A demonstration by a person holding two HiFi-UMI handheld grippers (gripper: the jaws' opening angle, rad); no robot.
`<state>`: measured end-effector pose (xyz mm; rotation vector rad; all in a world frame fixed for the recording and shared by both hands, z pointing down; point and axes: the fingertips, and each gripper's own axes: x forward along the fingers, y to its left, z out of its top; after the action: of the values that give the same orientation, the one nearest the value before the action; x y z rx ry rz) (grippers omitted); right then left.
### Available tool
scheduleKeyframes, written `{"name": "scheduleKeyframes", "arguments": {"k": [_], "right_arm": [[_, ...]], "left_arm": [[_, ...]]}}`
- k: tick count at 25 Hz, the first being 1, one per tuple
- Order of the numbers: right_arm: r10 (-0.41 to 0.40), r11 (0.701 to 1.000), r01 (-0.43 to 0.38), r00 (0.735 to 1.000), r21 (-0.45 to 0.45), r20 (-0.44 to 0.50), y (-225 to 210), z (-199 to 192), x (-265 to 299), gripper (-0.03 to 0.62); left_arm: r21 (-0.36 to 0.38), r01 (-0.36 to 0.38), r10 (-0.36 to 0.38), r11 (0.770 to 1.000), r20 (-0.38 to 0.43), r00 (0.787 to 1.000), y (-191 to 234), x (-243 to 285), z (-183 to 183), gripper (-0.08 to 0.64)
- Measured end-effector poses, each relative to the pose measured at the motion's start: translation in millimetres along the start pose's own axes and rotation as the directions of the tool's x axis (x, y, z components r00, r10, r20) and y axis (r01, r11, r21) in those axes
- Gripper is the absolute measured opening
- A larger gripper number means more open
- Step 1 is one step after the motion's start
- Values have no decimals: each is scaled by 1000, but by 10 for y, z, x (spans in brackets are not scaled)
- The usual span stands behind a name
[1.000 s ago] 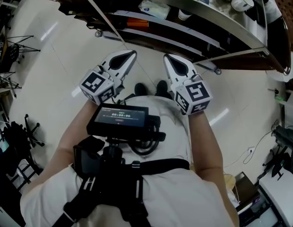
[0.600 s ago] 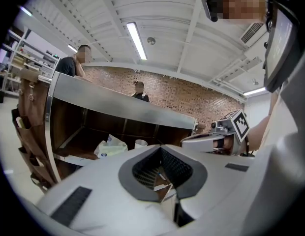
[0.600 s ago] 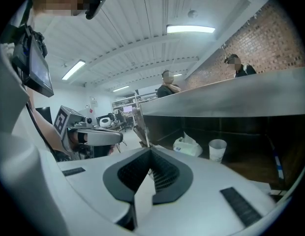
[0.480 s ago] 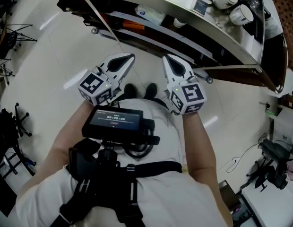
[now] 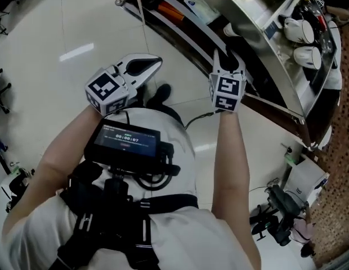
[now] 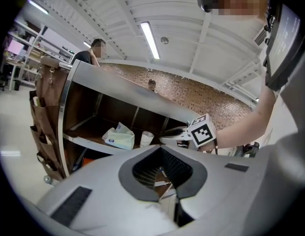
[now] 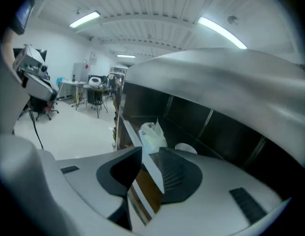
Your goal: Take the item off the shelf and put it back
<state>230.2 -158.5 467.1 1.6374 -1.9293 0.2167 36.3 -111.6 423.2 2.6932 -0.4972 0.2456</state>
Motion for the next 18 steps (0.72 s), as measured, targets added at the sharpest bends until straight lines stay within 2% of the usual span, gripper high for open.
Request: {"name": "scheduleKeyframes", "arguments": {"k": [4, 7, 12, 18], "right_arm": [[-83, 987, 66, 989, -144, -120, -214, -164, 298, 140], [-129, 972, 91, 978, -218, -166, -365, -216, 472, 140], [-164, 937, 90, 966, -338, -199, -515, -161, 759, 140], [-181, 911, 41, 934, -411, -307, -672, -300, 1002, 138]], "left_arm": [[-46, -25, 25, 999, -7, 1000, 2, -77, -66, 9], [-44, -29, 29, 999, -16, 999, 26, -105, -170, 9], [-80, -32, 29, 996, -31, 999, 48, -115, -254, 9], [-134, -70, 69, 989, -14, 998, 98, -148, -374, 9]]}}
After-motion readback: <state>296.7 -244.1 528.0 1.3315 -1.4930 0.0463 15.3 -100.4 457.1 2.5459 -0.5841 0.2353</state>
